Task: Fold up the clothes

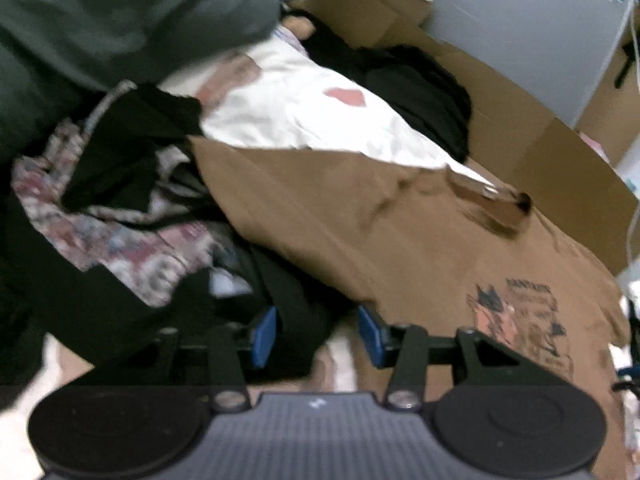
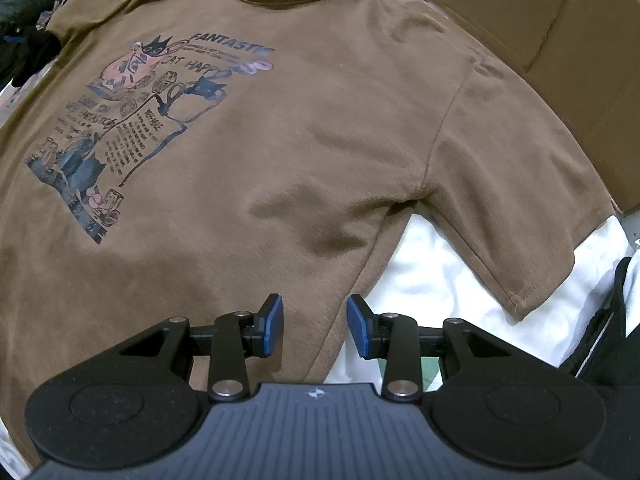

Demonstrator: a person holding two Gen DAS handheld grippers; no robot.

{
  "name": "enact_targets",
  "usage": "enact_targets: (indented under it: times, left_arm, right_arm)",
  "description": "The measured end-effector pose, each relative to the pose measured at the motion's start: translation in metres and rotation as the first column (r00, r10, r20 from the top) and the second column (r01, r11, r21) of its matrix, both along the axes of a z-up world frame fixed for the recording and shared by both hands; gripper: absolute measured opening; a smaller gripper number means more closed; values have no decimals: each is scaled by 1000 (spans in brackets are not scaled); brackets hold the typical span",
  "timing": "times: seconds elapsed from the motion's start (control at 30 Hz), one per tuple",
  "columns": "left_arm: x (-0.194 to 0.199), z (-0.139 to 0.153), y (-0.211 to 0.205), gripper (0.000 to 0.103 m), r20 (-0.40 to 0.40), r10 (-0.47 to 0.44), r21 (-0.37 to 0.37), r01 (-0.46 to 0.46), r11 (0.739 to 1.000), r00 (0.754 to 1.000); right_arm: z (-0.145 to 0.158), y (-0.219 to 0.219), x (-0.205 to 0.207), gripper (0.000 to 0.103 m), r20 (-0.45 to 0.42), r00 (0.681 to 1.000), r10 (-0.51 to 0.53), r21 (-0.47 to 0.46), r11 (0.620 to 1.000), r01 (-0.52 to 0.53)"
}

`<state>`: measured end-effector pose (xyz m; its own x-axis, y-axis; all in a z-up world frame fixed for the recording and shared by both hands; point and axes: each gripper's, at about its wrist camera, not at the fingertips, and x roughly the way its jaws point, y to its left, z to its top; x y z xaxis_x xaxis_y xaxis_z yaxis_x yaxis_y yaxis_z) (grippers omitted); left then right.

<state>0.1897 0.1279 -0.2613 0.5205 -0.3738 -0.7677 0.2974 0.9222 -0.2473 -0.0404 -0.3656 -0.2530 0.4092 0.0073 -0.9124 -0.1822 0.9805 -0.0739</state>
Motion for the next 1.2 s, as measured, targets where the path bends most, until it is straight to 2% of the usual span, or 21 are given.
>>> enact_targets:
  times: [0.13, 0.37, 0.53, 0.63, 0.77, 0.97, 1.2]
  left_arm:
    - [-5, -11, -10, 46, -9, -24, -104, 23, 994, 1000]
    - [-7, -22, -10, 46, -18, 16, -237, -20, 971, 1000]
    - [-9, -15, -14, 46, 3, 14, -247, -13, 969, 1000]
    - [-12, -2, -14, 42, 46, 16, -215, -6, 977, 999]
    - [-16, 11, -9, 41, 101, 42, -205, -20, 979, 994]
    - [-6, -15, -18, 41, -25, -2, -271, -5, 963, 1000]
    - [12, -33, -20, 43, -37, 68, -301, -76, 951, 997]
  right_arm:
    - [0, 1, 0, 40, 0, 1000, 4, -5, 1000, -4]
    - [0, 3, -2, 40, -3, 1000, 8, -11, 1000, -8]
    - [1, 5, -1, 40, -5, 1000, 11, -14, 1000, -11]
    - [1, 5, -1, 41, -3, 1000, 10, -12, 1000, -10]
    - [0, 5, -1, 41, -5, 1000, 9, -12, 1000, -9]
    - [0, 6, -1, 41, -5, 1000, 13, -14, 1000, -13]
    - [-2, 5, -2, 41, -13, 1000, 17, -19, 1000, -17]
